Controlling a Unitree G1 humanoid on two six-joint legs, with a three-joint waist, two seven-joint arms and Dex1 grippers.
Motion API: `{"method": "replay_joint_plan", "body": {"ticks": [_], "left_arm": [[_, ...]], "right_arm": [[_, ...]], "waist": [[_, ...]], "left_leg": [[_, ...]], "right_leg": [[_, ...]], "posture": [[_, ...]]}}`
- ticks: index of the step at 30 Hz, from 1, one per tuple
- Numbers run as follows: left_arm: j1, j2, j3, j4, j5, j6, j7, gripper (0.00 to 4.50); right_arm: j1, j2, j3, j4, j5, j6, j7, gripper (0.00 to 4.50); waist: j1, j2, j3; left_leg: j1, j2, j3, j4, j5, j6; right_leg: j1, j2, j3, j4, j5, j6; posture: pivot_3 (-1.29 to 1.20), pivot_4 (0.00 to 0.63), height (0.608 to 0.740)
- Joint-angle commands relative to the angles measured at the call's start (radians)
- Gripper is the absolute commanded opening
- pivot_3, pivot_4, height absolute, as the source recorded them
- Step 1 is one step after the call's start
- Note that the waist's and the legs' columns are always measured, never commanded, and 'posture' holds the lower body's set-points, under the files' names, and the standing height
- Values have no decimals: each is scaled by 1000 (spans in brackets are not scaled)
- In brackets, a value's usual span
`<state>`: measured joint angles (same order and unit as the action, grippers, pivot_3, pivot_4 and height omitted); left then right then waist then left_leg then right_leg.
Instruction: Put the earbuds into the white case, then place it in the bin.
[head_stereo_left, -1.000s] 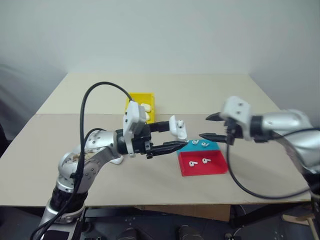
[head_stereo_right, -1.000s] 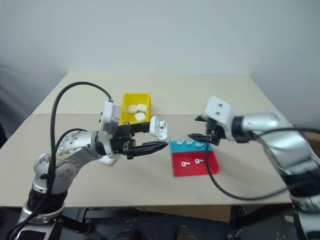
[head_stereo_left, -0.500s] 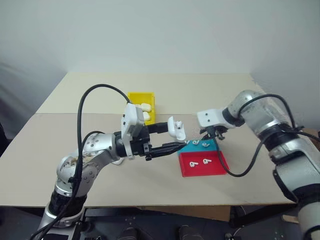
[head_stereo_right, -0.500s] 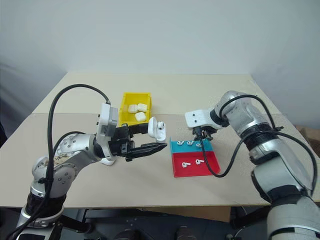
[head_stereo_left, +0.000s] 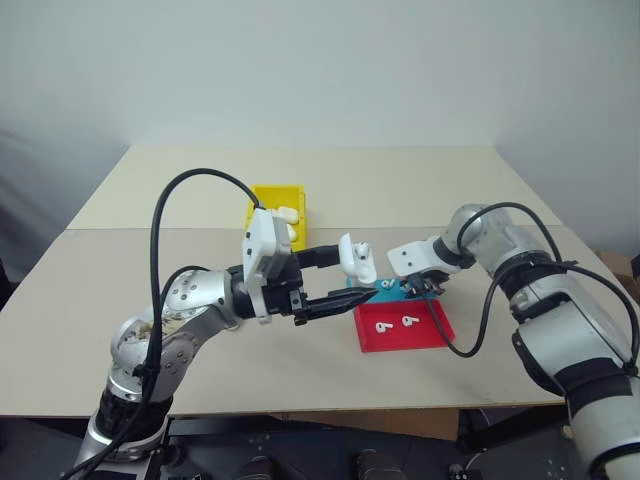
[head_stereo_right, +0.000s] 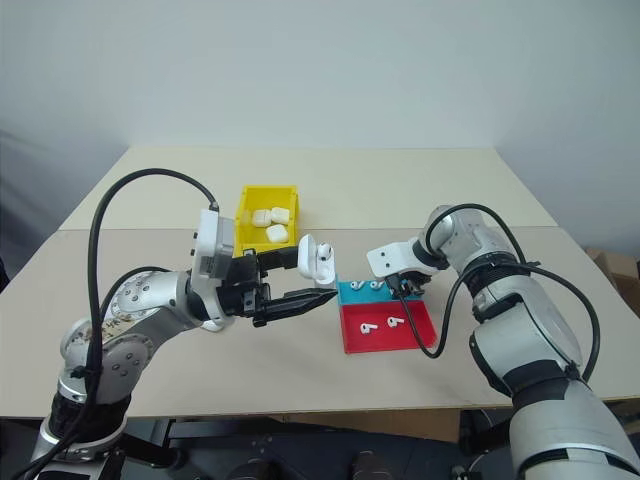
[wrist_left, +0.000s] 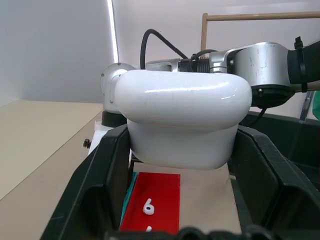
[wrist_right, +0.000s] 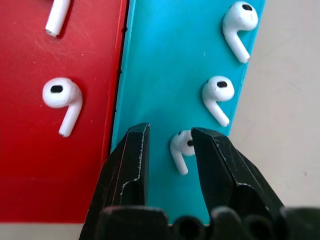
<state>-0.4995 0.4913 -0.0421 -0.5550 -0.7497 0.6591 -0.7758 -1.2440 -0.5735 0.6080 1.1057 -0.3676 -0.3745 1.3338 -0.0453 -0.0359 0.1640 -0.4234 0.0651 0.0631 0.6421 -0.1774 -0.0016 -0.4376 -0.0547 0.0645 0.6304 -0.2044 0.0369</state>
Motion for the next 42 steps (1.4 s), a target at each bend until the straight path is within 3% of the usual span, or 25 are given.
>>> {"method": "replay_joint_plan", "body": {"ticks": [1, 33, 38, 42], "left_arm": [[0, 8, 16, -40, -22, -3, 10, 2755], [17, 34, 22, -66, -53, -3, 44, 2755], [20, 35, 21, -66, -54, -5, 48, 2755], [22, 32, 20, -62, -63, -5, 41, 2755]], "right_arm": [[-35, 4, -24, 29, -28, -30, -36, 1712], [-38, 13, -55, 106, -130, -76, -91, 1712], [-30, 15, -64, 100, -121, -74, -84, 616], [-21, 6, -79, 82, -110, -67, -90, 615]], "waist": [[0, 0, 0], [0, 0, 0], [-1, 0, 0], [0, 0, 0]], "left_leg": [[0, 0, 0, 0, 0, 0], [1, 0, 0, 0, 0, 0], [1, 0, 0, 0, 0, 0], [1, 0, 0, 0, 0, 0]], "right_leg": [[0, 0, 0, 0, 0, 0], [1, 0, 0, 0, 0, 0], [1, 0, 0, 0, 0, 0], [1, 0, 0, 0, 0, 0]], "posture": [[0, 150, 740], [0, 150, 740], [0, 150, 740], [0, 150, 740]]}}
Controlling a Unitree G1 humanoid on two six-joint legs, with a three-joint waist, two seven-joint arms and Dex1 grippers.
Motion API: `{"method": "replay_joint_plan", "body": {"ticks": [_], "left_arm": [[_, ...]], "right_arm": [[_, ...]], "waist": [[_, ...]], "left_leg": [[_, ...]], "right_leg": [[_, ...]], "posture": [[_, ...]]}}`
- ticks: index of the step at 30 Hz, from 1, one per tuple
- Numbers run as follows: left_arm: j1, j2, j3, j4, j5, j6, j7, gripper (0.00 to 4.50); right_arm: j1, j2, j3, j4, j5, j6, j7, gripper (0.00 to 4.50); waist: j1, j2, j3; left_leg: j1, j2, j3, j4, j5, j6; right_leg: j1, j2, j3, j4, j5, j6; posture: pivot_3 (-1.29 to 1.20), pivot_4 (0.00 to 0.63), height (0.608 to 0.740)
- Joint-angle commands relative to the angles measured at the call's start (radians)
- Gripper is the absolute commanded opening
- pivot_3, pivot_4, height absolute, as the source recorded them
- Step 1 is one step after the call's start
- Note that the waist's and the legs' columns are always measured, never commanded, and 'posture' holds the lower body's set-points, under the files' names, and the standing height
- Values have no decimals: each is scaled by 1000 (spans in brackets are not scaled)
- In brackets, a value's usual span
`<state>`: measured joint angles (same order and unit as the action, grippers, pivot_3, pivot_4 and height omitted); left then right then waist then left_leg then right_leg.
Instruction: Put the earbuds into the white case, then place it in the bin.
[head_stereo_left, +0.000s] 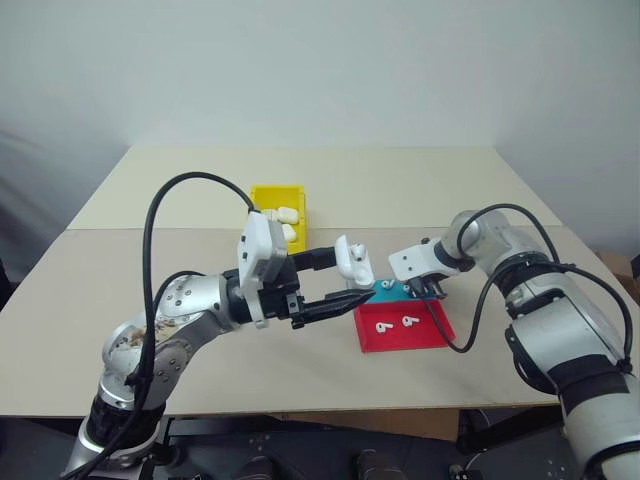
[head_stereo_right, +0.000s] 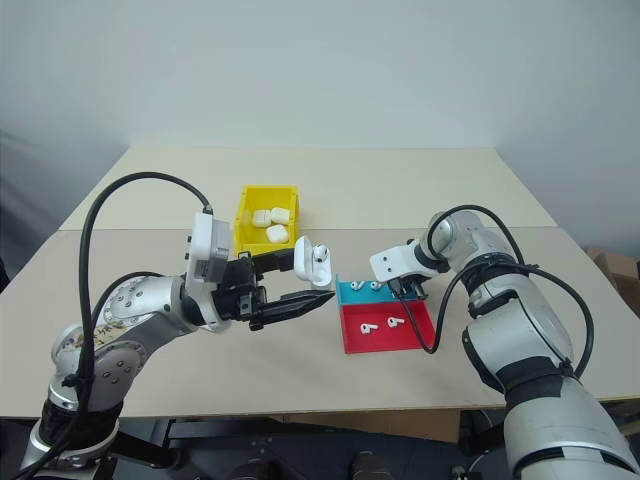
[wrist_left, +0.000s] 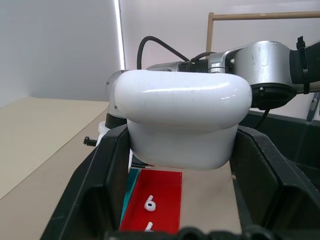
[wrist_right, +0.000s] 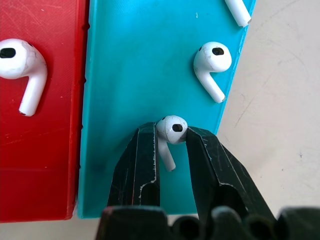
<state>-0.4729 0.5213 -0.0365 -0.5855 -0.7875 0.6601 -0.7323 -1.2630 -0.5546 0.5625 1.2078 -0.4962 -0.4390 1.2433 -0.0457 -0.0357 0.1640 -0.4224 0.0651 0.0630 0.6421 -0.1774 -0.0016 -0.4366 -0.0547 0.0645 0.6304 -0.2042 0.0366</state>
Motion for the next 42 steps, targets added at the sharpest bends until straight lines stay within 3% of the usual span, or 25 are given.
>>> {"method": "replay_joint_plan", "body": {"ticks": [1, 4, 7, 11, 15, 18, 21, 25, 28, 33, 42], "left_arm": [[-5, 0, 13, -31, -28, -6, -5, 2755], [-10, 0, 10, -24, -41, -6, -23, 2755], [-17, 1, 5, -15, -50, -11, -46, 2755], [-32, -2, -3, -4, -57, -11, -61, 2755], [-51, -3, -6, 5, -53, -7, -63, 2755], [-62, -1, -3, 3, -55, 3, -50, 2755], [-61, -1, -4, -10, -66, 14, -38, 2755], [-56, -1, -4, -23, -77, 26, -28, 2755], [-54, 0, -3, -27, -86, 32, -22, 2755], [-52, 2, -4, -26, -90, 33, -17, 2755], [-61, 1, -5, -3, -79, 24, -27, 2755]], "right_arm": [[-1, -16, -41, -27, 24, 0, 0, 615], [9, -43, -101, -93, 79, 26, 19, 615], [86, -96, -215, -295, 216, 94, 79, 615], [328, -166, -424, -830, 466, 469, 102, 615], [582, -164, -705, -1330, 801, 945, -25, 615], [712, -122, -932, -1567, 1145, 1230, -145, 615], [800, -89, -1064, -1727, 1442, 1377, -284, 615], [842, -82, -1106, -1801, 1736, 1424, -468, 615], [874, -96, -1057, -1863, 1857, 1410, -576, 615], [894, -116, -997, -1891, 1946, 1364, -659, 615], [837, -126, -885, -1880, 1959, 1310, -713, 615]], "waist": [[0, 0, 0], [1, 0, 0], [4, 0, 0], [15, 0, 0], [30, 1, 0], [31, 1, 0], [31, 1, 0], [20, 1, 0], [19, 1, 0], [20, 1, 0], [22, 0, 0]], "left_leg": [[0, 0, 0, 0, 0, 0], [0, 0, 0, 0, 0, 0], [0, 0, 0, 0, 0, 0], [-1, 0, -1, 0, 0, 0], [-1, 0, -1, 0, 0, 0], [0, 0, -1, 1, 0, 0], [2, 1, -2, 2, 0, 0], [9, 1, -1, 1, 0, 0], [10, 1, -1, 1, 0, 0], [8, 0, -1, 1, 0, 0], [8, 0, -1, 1, 0, 0]], "right_leg": [[0, 0, 0, 0, 0, 0], [0, 0, 0, 0, 0, 0], [0, 0, 0, 0, 0, 0], [1, 0, -1, -1, 0, 0], [0, 0, -2, 0, 0, 0], [1, 0, -1, 0, -2, 3], [5, 0, -2, 0, -4, 4], [11, 0, -1, -2, -7, 0], [12, 0, -1, -2, -8, 0], [12, -1, -1, -4, -8, 0], [12, -1, -1, -5, -8, 0]], "posture": [[0, 150, 740], [0, 150, 740], [0, 150, 740], [0, 150, 740], [0, 150, 740], [0, 150, 740], [0, 150, 740], [0, 150, 740], [0, 150, 740], [0, 150, 740], [0, 150, 740]]}}
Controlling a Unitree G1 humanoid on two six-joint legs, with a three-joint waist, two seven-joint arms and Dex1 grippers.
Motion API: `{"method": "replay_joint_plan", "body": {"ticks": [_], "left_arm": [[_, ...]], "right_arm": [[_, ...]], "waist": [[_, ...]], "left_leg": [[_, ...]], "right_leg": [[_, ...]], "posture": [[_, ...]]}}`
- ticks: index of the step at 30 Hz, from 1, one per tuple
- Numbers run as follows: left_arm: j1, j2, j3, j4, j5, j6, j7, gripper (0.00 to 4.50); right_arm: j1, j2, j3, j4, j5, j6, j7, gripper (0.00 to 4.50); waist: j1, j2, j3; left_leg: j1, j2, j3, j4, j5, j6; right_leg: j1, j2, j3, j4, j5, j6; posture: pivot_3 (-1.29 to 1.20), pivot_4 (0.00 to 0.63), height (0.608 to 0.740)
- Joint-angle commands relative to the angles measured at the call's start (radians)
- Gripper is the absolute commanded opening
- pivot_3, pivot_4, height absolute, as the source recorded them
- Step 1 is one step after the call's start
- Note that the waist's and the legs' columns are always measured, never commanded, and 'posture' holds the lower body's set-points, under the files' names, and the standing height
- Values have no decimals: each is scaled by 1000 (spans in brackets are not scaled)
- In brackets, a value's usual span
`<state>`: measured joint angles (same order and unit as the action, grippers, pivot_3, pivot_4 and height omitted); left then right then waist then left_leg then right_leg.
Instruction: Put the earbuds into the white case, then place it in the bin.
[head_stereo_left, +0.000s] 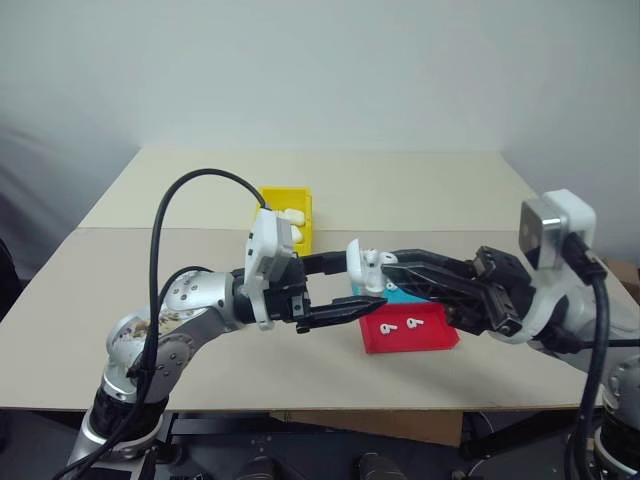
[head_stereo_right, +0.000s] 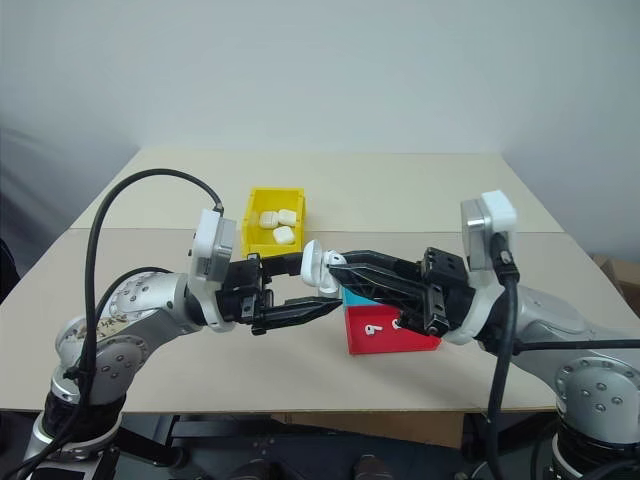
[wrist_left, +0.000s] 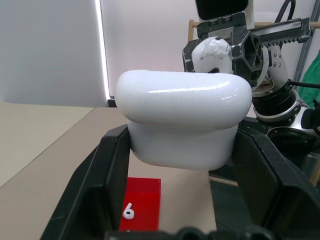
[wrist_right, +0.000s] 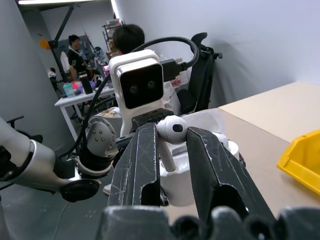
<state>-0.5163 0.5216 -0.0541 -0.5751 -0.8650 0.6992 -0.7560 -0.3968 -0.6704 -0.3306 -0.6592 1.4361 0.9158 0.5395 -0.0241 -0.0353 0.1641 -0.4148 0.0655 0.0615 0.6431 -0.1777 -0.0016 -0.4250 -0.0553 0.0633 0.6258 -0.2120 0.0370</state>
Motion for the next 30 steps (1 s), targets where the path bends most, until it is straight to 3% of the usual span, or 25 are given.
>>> {"method": "replay_joint_plan", "body": {"ticks": [1, 17, 28, 30], "left_arm": [[-18, 1, 13, -11, -1, -16, -5, 2755], [-12, 3, 15, -30, -4, -16, 1, 2755], [-12, 7, 14, -27, -6, -20, 0, 2755], [-13, 7, 15, -23, -6, -20, -1, 2755]], "right_arm": [[-33, -11, 15, -12, 26, -49, -12, 615], [16, -47, 87, -26, -67, -98, 5, 615], [32, -73, 83, -25, -88, -120, 59, 4377], [38, -81, 68, -22, -91, -128, 72, 4377]], "waist": [[1, 0, 0], [6, 0, 0], [6, 0, 0], [7, 0, 0]], "left_leg": [[0, 0, 0, 0, 0, 0], [-1, 0, 0, 0, 0, 0], [-2, 0, 0, -1, 0, 0], [-2, 0, 0, -1, 0, 0]], "right_leg": [[0, 0, 0, 0, 0, 0], [-1, 0, 0, -1, 0, 0], [-1, -1, -1, -2, 0, 0], [-1, -1, -1, -2, 0, 0]], "posture": [[0, 150, 740], [0, 150, 740], [0, 150, 740], [0, 150, 740]]}}
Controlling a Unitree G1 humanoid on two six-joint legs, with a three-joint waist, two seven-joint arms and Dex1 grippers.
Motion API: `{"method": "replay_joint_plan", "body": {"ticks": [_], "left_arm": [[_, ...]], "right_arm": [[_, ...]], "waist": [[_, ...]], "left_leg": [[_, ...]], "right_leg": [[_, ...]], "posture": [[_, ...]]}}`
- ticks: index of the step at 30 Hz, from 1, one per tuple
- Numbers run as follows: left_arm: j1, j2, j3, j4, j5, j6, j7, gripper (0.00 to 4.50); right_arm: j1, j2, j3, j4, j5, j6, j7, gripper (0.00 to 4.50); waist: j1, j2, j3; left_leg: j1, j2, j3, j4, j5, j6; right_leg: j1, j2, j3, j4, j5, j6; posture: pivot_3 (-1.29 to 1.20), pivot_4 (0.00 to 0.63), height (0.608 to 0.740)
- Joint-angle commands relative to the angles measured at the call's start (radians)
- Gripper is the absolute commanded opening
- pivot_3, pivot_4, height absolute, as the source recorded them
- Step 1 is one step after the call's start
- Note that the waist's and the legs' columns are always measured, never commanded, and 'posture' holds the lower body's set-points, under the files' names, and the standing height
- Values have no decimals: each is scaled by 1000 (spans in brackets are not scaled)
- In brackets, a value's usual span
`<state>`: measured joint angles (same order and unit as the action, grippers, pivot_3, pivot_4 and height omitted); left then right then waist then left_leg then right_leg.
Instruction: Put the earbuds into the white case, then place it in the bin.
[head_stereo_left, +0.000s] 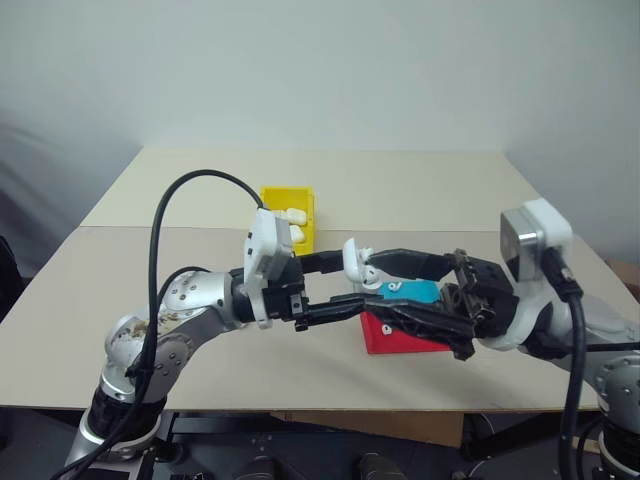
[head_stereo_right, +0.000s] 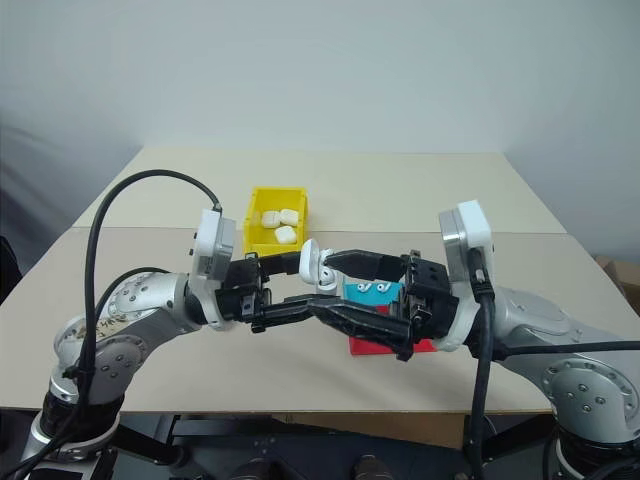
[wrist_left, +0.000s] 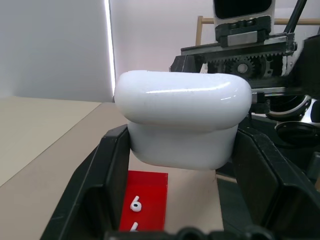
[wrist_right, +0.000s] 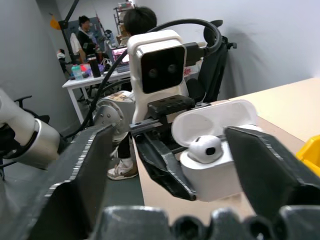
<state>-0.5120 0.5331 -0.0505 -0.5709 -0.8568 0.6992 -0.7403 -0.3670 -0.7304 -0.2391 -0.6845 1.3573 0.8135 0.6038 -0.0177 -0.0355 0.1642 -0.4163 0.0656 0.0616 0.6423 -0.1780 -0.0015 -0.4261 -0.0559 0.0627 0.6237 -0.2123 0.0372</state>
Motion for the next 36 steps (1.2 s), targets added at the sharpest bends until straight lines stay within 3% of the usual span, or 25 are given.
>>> {"method": "replay_joint_plan", "body": {"ticks": [1, 4, 7, 13, 17, 18, 27, 36], "left_arm": [[-17, -4, 10, -24, -12, -19, -17, 2755], [-12, -3, 4, -11, 0, -20, -20, 2755], [-7, -6, -18, 18, 35, -32, -33, 2755], [-22, -22, -76, 77, 114, -64, -69, 2755], [-35, -39, -147, 132, 215, -112, -92, 2755], [-39, -47, -160, 145, 234, -123, -93, 2755], [-75, -119, -204, 213, 335, -175, -106, 2755], [-46, -122, -178, 191, 345, -173, -100, 2755]], "right_arm": [[14, -28, -36, 6, -12, -30, 18, 4377], [29, -54, -66, 7, -19, -45, 52, 4377], [14, -75, -84, 14, -19, -58, 80, 3751], [-54, -105, -55, 48, -68, -63, 92, 1669], [-188, -198, 59, 78, -212, 1, 65, 201], [-214, -209, 78, 88, -223, 11, 69, 34], [-455, -244, 342, 104, -461, 75, 162, 34], [-428, -298, 396, 115, -652, 28, 280, 34]], "waist": [[1, 0, 0], [3, 0, 0], [2, 0, 0], [1, 0, 0], [1, 0, 1], [2, 1, 1], [4, 1, 0], [4, 1, 0]], "left_leg": [[0, 0, 0, 0, 0, 0], [0, 0, 0, 0, 0, 0], [-1, 0, 0, 0, 0, 0], [-1, 0, 0, -1, 0, 0], [-2, 0, 0, -1, 0, 0], [-3, 0, 0, -1, 0, 0], [-15, 0, 0, -2, -1, 2], [-14, -1, 1, -1, -1, 2]], "right_leg": [[0, 0, 0, 0, 0, 0], [0, 0, 0, -1, 0, 0], [0, -1, 0, -2, 0, 0], [0, -1, 0, -2, 0, 0], [-2, -1, 0, -3, 0, 0], [-2, -1, -1, -3, 0, 0], [-14, 0, -1, -3, 1, -1], [-13, -1, -1, -2, 0, 0]], "posture": [[0, 150, 740], [0, 150, 740], [0, 150, 740], [0, 150, 740], [0, 150, 740], [0, 150, 740], [0, 150, 740], [0, 150, 740]]}}
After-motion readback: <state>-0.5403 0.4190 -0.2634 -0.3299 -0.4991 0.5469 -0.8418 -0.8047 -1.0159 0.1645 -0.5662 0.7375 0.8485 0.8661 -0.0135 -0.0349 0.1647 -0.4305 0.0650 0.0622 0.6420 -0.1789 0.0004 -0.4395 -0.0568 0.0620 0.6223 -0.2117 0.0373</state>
